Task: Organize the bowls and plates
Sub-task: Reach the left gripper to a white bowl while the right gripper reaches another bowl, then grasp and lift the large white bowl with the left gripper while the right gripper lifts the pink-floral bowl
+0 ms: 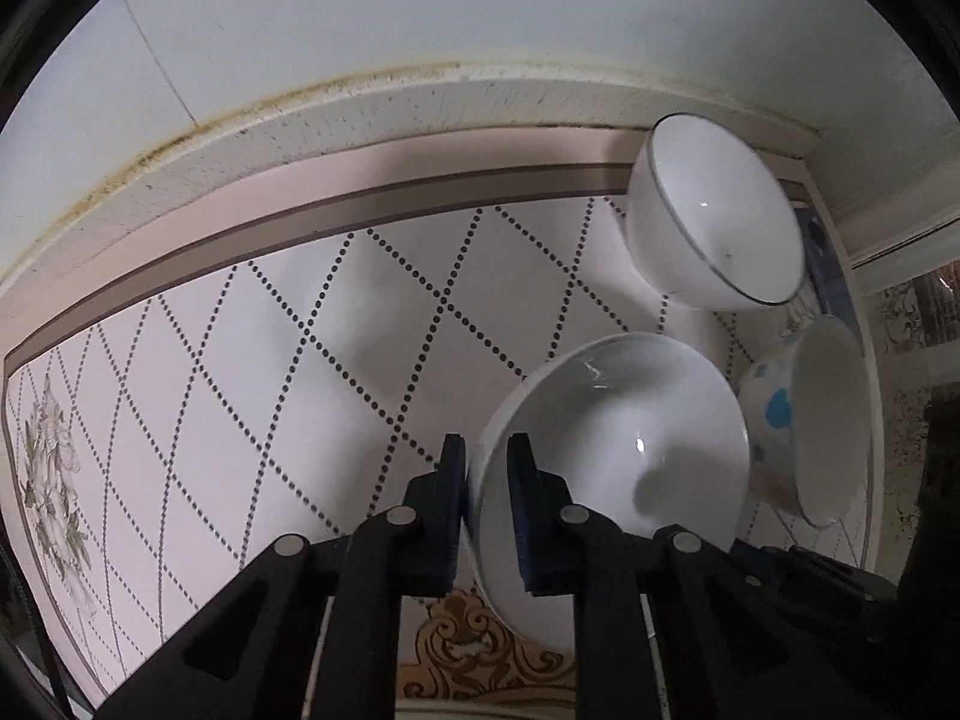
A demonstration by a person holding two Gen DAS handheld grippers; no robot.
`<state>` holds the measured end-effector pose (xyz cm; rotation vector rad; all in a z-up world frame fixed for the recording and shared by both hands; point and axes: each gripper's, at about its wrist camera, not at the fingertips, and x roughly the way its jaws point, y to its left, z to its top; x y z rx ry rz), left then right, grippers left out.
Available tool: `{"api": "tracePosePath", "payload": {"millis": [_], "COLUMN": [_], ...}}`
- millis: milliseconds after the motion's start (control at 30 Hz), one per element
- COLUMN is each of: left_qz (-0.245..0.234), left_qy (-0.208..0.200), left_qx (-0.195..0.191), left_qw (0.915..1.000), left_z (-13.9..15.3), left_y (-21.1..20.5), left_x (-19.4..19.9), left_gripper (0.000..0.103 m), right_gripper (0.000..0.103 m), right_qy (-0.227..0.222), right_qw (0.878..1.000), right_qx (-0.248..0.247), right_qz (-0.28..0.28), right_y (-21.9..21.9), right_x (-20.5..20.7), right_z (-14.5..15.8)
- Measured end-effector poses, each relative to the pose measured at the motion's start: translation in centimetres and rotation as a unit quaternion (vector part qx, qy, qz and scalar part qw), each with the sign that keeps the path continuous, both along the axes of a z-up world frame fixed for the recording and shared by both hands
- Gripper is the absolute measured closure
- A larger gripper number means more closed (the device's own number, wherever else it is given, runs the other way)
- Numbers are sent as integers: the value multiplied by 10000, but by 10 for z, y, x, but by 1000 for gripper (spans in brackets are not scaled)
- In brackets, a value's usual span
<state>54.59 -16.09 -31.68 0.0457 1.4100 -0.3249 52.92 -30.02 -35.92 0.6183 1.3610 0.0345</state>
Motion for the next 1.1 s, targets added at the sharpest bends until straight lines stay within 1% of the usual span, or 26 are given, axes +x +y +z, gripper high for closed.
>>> {"api": "tracePosePath", "payload": {"millis": [100,233,300,400,500,633,700,767,933,1033,1100], "left_qz": [-18,-178,-257,-382,-518,-698,-790,-891,-956,-991,-1020], "left_qy": [-133,-298,-279,-193,-139,77,215,252,340,359,371], "left_qx": [-60,-145,-243,-380,-401,-432,-398,-281,-155,-111,-81], "left_qw": [9999,9993,9990,9984,9978,9966,9959,9953,9947,9944,9941], "left_z": [21,48,58,64,62,46,34,26,13,10,9], "left_y": [0,-3,-3,-13,-31,-45,-54,-63,-78,-84,-87], "left_x": [-18,-49,-62,-87,-116,-143,-152,-161,-168,-169,-168], "left_gripper": [91,91,91,91,91,91,91,91,91,91,91], "right_gripper": [84,84,84,84,84,84,84,84,84,84,84], "right_qy": [-40,-167,-222,-261,-200,-17,110,198,338,374,386], "right_qw": [9999,9995,9991,9985,9982,9975,9974,9974,9974,9977,9978], "right_qx": [96,48,9,-63,-130,-261,-264,-246,-241,-203,-185], "right_qz": [37,253,369,467,553,655,658,646,585,536,509], "right_y": [1,5,2,-5,-16,-31,-44,-51,-66,-79,-82], "right_x": [-9,-28,-43,-60,-84,-122,-140,-152,-173,-187,-189], "right_z": [7,30,43,56,61,61,52,45,26,20,16]}}
